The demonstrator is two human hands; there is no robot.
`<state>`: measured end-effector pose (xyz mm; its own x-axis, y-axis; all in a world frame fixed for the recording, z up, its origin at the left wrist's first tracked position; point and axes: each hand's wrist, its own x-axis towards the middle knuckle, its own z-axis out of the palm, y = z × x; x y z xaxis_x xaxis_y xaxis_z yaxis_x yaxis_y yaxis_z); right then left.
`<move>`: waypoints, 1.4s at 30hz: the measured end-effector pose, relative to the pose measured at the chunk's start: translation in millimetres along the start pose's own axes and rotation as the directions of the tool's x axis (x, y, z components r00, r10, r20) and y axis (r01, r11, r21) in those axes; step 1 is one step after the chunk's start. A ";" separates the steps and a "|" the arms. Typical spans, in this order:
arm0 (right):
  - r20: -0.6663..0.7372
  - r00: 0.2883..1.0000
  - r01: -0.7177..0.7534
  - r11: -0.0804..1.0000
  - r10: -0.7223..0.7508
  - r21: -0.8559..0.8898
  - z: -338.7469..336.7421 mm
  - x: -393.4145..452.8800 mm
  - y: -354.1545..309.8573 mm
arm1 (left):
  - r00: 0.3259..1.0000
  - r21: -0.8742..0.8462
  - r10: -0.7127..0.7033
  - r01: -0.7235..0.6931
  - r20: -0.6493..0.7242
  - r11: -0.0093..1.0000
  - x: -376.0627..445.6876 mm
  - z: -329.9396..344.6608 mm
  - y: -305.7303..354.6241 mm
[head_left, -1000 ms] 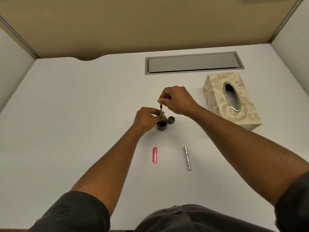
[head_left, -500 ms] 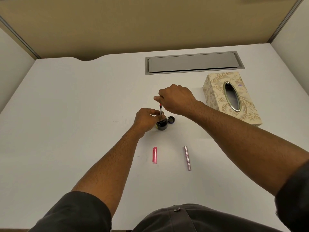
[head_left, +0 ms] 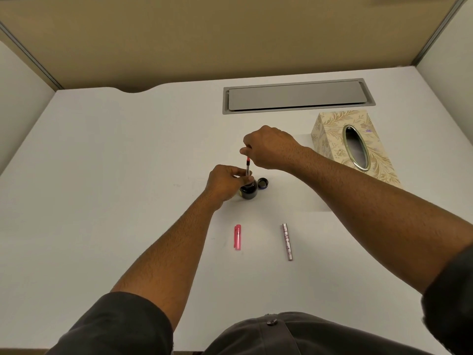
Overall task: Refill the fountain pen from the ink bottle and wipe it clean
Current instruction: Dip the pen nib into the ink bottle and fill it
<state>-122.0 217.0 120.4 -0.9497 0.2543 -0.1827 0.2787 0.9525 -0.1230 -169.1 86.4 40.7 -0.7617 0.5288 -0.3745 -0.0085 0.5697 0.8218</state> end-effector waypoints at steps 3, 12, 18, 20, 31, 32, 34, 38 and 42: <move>0.008 1.000 0.004 1.000 -0.004 -0.006 0.4 0.0 -1.3 | 1.000 0.008 0.000 0.000 0.002 1.000 -0.3 -0.7 1.6; 0.035 0.999 -0.008 1.000 0.007 0.006 -1.9 -1.0 -2.0 | 1.000 0.029 -0.005 0.006 -0.007 1.000 -0.9 0.5 3.4; 0.030 1.000 -0.004 1.000 0.004 0.007 -2.2 -0.6 -3.0 | 1.000 0.028 -0.014 0.014 -0.006 1.000 -1.8 0.9 3.5; 0.027 1.000 -0.005 1.000 0.005 0.000 -1.2 -0.5 -2.7 | 1.000 0.021 -0.011 0.011 -0.007 1.000 -1.8 0.7 3.3; -0.006 1.000 0.005 0.996 -0.005 -0.085 3.8 5.4 -0.9 | 1.000 0.009 -0.017 0.017 0.000 1.000 -0.3 0.6 2.2; -0.002 1.000 0.002 0.997 -0.003 -0.081 3.7 6.2 -0.3 | 1.000 0.009 -0.016 0.016 -0.001 1.000 0.2 0.7 1.7; -0.002 1.000 -0.002 0.998 0.002 -0.066 3.8 8.3 0.9 | 1.000 0.005 -0.015 0.015 0.001 1.000 0.9 0.9 1.0; 0.012 1.000 0.002 0.999 -0.002 -0.045 3.3 10.5 1.7 | 1.000 0.004 -0.016 0.016 0.000 1.000 1.2 0.6 0.3; 0.036 0.999 0.020 0.999 -0.020 -0.024 -2.8 5.3 2.0 | 1.000 -0.004 -0.023 0.023 0.001 1.000 0.8 1.4 0.6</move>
<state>-126.9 220.8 121.9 -0.9492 0.2294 -0.2153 0.2557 0.9612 -0.1031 -168.8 88.0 40.2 -0.7607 0.5164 -0.3933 -0.0286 0.5787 0.8150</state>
